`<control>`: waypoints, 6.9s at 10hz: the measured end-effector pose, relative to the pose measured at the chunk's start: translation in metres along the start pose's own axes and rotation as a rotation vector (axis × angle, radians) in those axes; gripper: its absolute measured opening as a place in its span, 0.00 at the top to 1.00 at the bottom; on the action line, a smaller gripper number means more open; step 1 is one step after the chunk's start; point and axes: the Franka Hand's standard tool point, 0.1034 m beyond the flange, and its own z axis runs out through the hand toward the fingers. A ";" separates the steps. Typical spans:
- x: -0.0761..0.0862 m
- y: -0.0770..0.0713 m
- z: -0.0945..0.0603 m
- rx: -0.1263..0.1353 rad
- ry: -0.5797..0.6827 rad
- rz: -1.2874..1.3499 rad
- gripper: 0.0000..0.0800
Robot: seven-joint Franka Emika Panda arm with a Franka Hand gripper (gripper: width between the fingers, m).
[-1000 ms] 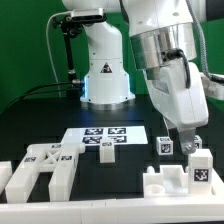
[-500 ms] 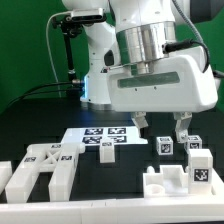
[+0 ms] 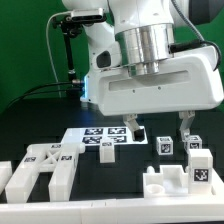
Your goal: Assemble chair
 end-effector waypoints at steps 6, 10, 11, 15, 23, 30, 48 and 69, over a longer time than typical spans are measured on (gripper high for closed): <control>-0.006 0.051 -0.005 -0.054 -0.034 -0.581 0.19; -0.028 0.096 -0.006 -0.136 -0.361 -0.585 0.19; -0.034 0.098 -0.005 -0.162 -0.425 -0.585 0.19; -0.052 0.103 0.000 -0.204 -0.672 -0.570 0.19; -0.066 0.128 0.030 -0.335 -1.056 -0.483 0.19; -0.086 0.148 0.038 -0.358 -1.108 -0.439 0.49; -0.011 0.028 -0.060 -0.162 -0.490 -0.551 0.64; 0.013 -0.008 -0.006 -0.023 0.441 -0.694 0.64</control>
Offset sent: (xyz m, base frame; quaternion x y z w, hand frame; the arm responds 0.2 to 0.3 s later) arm -0.0172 -0.0198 -0.0063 -0.0215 0.0341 -0.2964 0.9542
